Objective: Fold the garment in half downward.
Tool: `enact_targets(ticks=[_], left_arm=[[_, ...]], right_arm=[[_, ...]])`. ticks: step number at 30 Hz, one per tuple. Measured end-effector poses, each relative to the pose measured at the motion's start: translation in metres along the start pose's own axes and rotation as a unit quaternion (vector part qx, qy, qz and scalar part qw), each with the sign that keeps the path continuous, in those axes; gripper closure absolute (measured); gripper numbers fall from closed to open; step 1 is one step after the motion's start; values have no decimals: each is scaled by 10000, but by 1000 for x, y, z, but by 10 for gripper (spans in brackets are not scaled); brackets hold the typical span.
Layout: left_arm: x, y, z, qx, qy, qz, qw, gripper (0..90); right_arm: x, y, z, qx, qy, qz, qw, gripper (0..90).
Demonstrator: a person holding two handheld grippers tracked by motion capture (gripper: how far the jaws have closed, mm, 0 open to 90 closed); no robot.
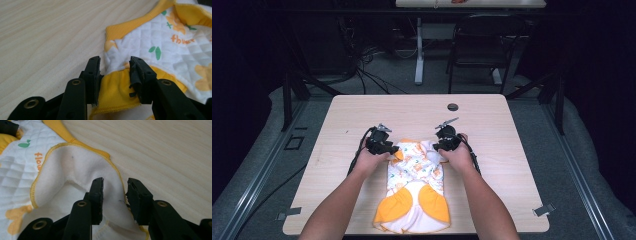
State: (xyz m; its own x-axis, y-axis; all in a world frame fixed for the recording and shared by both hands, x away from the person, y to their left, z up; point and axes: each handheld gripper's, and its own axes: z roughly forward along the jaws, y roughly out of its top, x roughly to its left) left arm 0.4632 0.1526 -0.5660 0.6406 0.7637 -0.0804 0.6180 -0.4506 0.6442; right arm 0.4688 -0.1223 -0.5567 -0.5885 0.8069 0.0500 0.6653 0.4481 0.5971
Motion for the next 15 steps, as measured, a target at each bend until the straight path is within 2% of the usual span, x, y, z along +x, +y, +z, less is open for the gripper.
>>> enact_targets(ticks=[2, 8, 9, 10, 12, 13, 15], left_arm=[[1, -5, 3, -17, 21, -15, 10000, 553], [2, -4, 2, 59, -30, 56, 10000, 556], [-1, -4, 4, -9, 92, 52, 9999, 569], [-1, -4, 4, -9, 92, 52, 9999, 605], [-3, -4, 4, 12, 68, 62, 10000, 625], [-2, -3, 3, 51, -20, 81, 10000, 665], [-1, -4, 3, 59, -52, 51, 10000, 714]], right_arm=[[0, -1, 4, 118, -42, -65, 9999, 620], [0, -3, 7, 45, -52, -10, 10000, 605], [-1, -3, 7, 68, -32, 2, 10000, 606], [-1, -3, 7, 68, -32, 2, 10000, 606], [-3, -4, 8, 47, 21, 135, 9999, 607], [-4, -5, 8, 10, 50, 124, 9999, 620], [-4, -5, 7, 44, 119, 89, 9999, 683]])
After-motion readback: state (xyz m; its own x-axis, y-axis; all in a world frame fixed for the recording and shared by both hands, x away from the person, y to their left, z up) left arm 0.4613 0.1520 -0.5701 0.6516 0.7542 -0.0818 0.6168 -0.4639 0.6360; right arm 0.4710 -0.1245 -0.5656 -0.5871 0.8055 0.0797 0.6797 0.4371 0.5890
